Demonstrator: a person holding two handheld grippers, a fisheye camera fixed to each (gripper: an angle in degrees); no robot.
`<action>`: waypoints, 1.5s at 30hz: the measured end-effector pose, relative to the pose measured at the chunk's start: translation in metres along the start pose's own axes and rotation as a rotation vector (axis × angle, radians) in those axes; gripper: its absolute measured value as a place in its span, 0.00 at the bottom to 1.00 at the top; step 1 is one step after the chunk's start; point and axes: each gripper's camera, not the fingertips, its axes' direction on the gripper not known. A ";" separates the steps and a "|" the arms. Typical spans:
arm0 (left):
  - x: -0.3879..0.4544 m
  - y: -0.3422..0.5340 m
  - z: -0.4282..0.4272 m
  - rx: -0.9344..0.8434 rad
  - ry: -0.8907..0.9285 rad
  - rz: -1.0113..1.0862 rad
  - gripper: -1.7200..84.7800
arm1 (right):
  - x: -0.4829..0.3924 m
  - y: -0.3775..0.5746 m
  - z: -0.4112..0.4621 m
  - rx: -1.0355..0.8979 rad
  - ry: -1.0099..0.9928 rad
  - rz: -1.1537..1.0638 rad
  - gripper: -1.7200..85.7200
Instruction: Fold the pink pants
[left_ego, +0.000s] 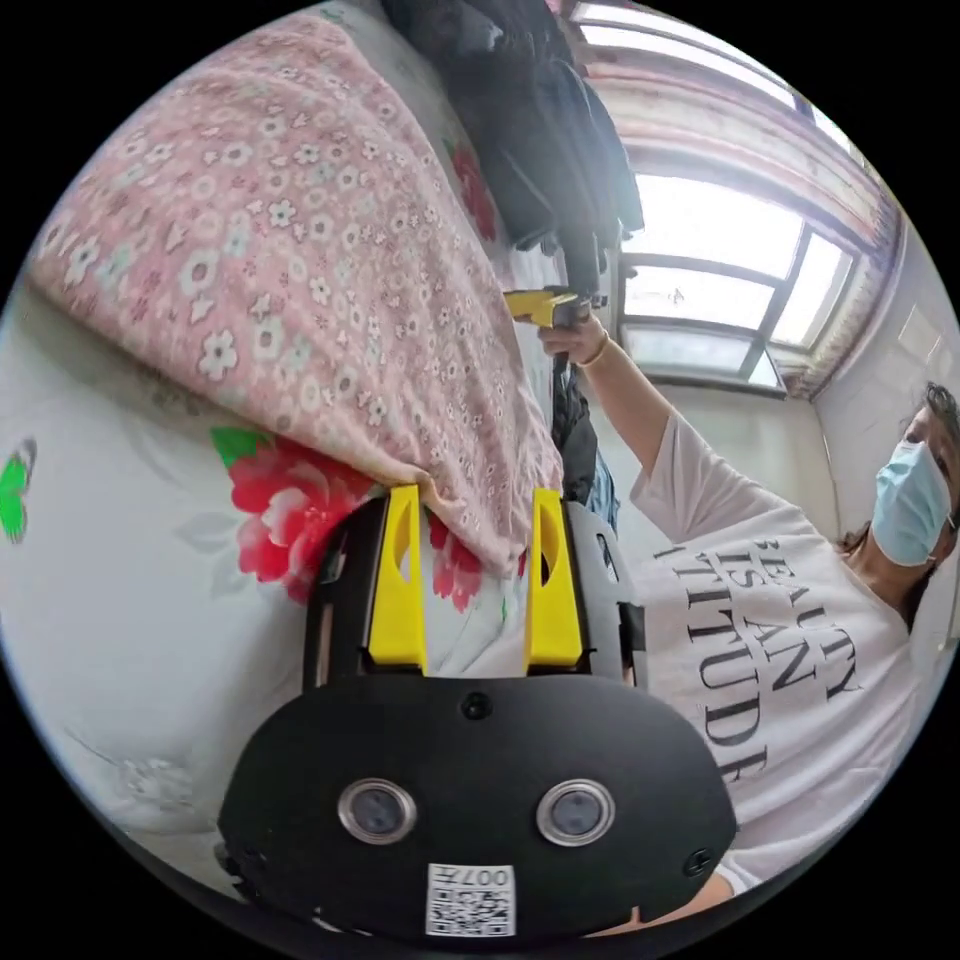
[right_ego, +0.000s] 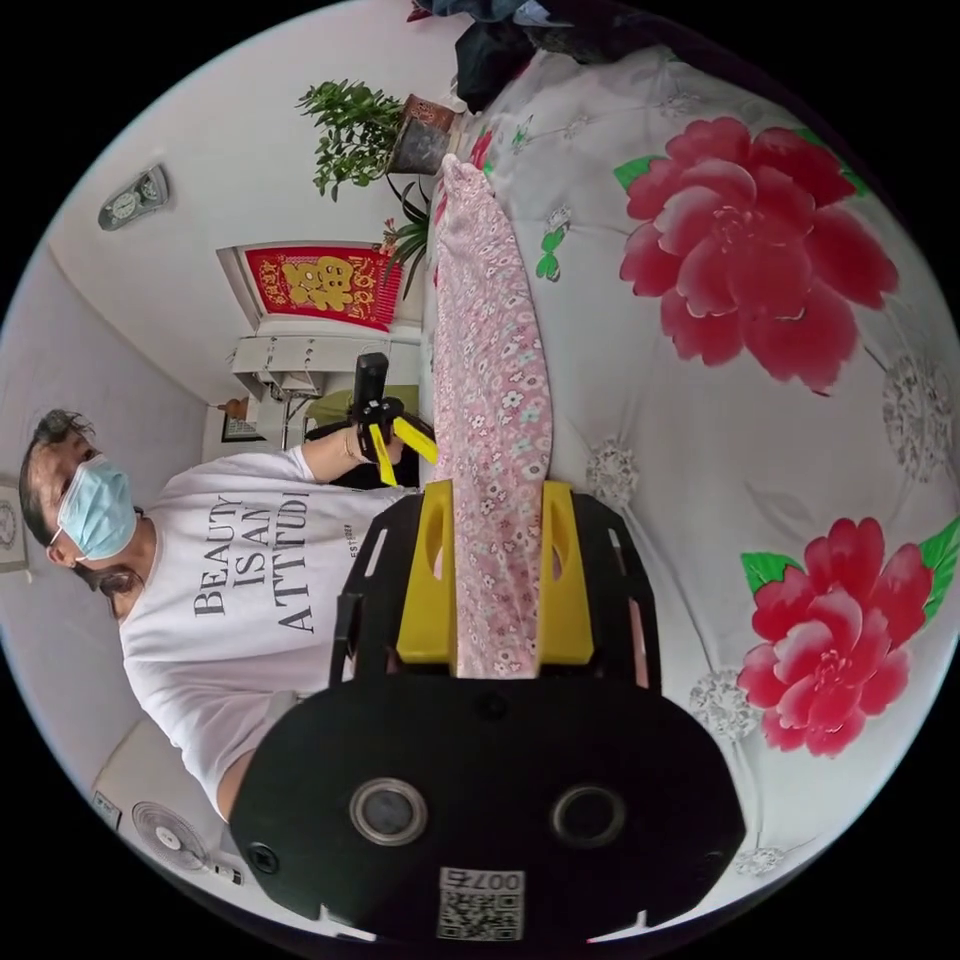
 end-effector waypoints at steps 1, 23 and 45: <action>0.001 0.016 0.003 0.088 0.005 -0.050 0.20 | 0.000 0.001 0.000 -0.003 0.011 -0.002 0.14; -0.025 0.098 0.068 0.235 0.201 -0.042 0.01 | 0.001 0.012 0.059 -0.040 -0.192 -0.065 0.03; 0.329 0.173 -0.157 0.145 -0.027 1.022 0.01 | -0.501 0.277 0.131 0.974 0.569 -0.572 0.02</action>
